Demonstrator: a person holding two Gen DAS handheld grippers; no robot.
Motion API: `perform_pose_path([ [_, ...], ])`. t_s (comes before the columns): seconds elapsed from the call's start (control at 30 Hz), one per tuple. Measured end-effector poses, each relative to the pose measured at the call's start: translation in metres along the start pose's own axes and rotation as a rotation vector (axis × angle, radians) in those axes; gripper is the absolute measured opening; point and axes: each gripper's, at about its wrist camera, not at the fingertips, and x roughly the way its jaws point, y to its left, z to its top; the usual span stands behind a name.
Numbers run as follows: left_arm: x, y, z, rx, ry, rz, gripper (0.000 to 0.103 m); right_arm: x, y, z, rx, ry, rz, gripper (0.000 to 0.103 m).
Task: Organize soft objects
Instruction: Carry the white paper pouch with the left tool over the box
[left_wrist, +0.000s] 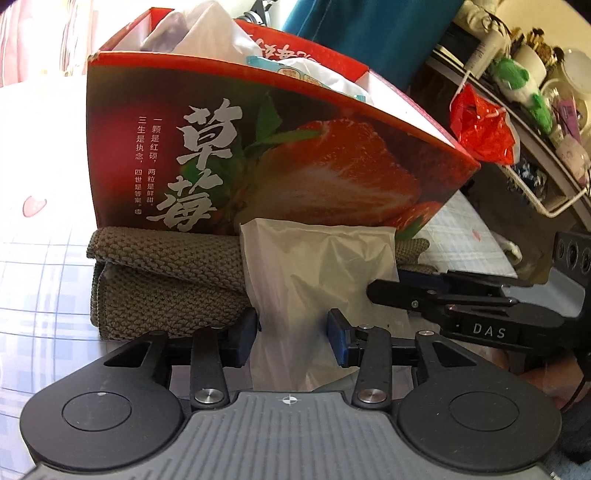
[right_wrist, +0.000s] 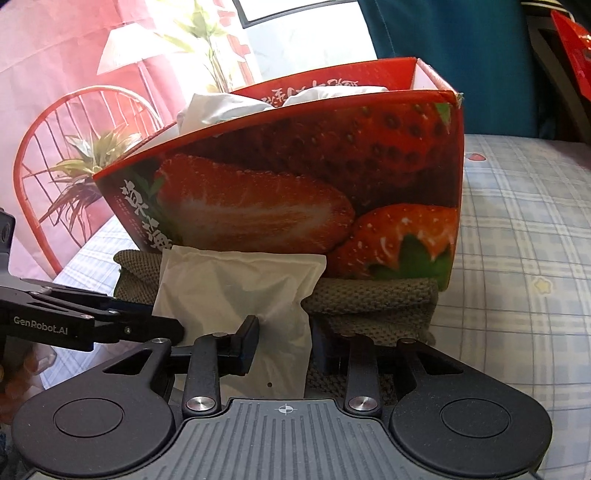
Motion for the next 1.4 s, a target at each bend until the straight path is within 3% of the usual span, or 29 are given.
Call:
perform_pose_path([
  [0.13, 0.000, -0.007, 0.002, -0.008, -0.007, -0.022, 0.037, -0.003, 0.004, 0.002, 0.011, 0.003, 0.023, 0.025],
  [0.6, -0.062, -0.036, 0.017, 0.072, -0.166, -0.065, 0.035, -0.061, 0.024, 0.025, -0.049, -0.136, 0.071, 0.023],
  [1.03, -0.090, -0.059, 0.077, 0.154, -0.326, -0.048, 0.035, -0.082, 0.038, 0.104, -0.160, -0.265, 0.066, 0.023],
  [1.4, -0.067, -0.047, 0.143, 0.164, -0.407, 0.012, 0.035, -0.043, 0.033, 0.175, -0.261, -0.326, -0.032, 0.022],
])
